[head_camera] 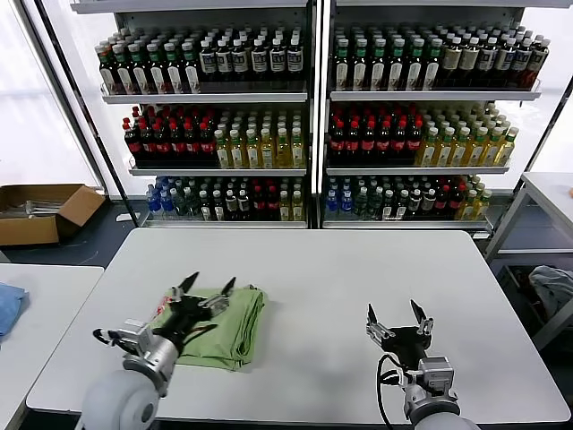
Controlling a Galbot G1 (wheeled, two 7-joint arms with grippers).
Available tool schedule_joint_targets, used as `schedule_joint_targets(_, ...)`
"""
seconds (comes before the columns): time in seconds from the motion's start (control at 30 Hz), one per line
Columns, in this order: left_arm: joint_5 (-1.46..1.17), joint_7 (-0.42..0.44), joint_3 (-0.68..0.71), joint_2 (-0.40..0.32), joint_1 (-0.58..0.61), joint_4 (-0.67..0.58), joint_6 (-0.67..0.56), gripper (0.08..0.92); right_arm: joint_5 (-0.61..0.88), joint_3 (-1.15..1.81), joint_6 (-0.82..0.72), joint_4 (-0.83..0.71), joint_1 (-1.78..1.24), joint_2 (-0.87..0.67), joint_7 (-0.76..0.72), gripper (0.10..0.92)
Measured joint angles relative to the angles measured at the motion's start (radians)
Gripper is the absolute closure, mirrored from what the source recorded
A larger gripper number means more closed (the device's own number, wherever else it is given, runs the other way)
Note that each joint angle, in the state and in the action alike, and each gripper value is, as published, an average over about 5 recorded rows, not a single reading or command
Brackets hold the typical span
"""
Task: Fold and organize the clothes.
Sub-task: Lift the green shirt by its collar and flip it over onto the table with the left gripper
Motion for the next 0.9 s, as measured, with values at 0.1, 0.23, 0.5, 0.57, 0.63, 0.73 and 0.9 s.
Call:
schedule_joint_targets(0.1,0.023,-0.002,-0.036,0.009,0.001,0.05,-0.009,0.177,0.002,-0.008,0.0,-0.004,0.007,-0.003,-0.001,0.203)
schedule_joint_targets(0.23,0.044,0.0,-0.064,0.013,-0.001,0.123,-0.021,0.177,0.003,-0.015,0.0,-0.004,0.009,-0.005,-0.002,0.203)
schedule_joint_targets(0.5,0.05,0.014,-0.105,0.028,-0.013,0.263,-0.03,0.177,0.004,-0.018,-0.001,0.002,0.009,-0.012,-0.003,0.203)
schedule_joint_targets(0.57,0.044,0.019,-0.111,0.034,-0.011,0.287,-0.029,0.177,0.003,-0.019,-0.001,0.002,0.008,-0.012,-0.003,0.203)
schedule_joint_targets(0.63,0.035,0.024,-0.114,0.038,-0.009,0.303,-0.025,0.177,0.002,-0.022,-0.001,0.002,0.008,-0.009,-0.003,0.203)
schedule_joint_targets(0.73,0.02,0.033,-0.116,0.04,-0.005,0.319,-0.018,0.177,-0.001,-0.027,-0.002,0.004,0.008,-0.005,-0.003,0.203)
schedule_joint_targets(0.9,-0.011,0.045,-0.121,0.044,-0.008,0.342,-0.007,0.197,-0.007,-0.033,-0.003,0.011,0.005,0.0,-0.003,0.203)
